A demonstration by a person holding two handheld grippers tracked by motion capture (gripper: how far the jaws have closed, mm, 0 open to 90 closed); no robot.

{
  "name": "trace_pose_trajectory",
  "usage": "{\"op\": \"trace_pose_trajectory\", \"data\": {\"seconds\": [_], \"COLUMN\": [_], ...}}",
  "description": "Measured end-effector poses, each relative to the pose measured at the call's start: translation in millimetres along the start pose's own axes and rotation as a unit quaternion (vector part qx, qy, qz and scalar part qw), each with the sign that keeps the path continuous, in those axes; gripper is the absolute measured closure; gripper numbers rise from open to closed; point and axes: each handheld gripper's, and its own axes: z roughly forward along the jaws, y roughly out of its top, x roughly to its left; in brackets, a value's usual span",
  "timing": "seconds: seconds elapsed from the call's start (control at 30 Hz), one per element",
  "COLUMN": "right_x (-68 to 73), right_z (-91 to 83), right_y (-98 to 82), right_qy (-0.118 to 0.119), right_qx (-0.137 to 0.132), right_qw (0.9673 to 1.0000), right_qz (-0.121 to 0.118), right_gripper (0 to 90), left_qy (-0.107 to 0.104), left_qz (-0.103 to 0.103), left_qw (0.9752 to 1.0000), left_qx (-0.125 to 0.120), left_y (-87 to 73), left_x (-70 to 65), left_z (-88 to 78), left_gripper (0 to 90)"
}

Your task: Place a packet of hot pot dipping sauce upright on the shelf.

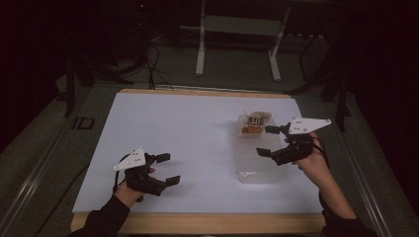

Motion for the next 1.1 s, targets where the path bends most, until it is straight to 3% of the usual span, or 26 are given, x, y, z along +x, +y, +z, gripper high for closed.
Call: {"op": "trace_pose_trajectory", "data": {"seconds": [0.27, 0.7, 0.93, 1.1], "right_x": [20.8, 55.1, 62.8, 67.4], "right_z": [-0.8, -1.1, 0.7, 0.9], "right_y": [-12.0, -37.2, -55.3, -64.7], "right_qy": [0.001, -0.007, -0.011, -0.031], "right_qx": [-0.019, -0.011, -0.008, -0.009], "right_qw": [0.9998, 0.9998, 0.9996, 0.9992], "right_qz": [0.009, 0.016, 0.024, 0.023], "right_gripper": [14.3, 14.2, 14.1, 14.2], "left_qy": [-0.001, 0.000, 0.000, -0.003], "left_qz": [0.005, 0.014, 0.020, 0.020], "left_qw": [1.0000, 0.9998, 0.9997, 0.9997], "left_qx": [0.006, 0.011, 0.013, 0.014], "left_y": [-0.7, -0.9, -1.3, -1.7], "left_x": [-1.4, -4.2, -5.5, -5.6], "left_z": [0.2, 1.1, 0.8, 2.1], "left_gripper": [8.9, 8.9, 8.8, 8.9]}}
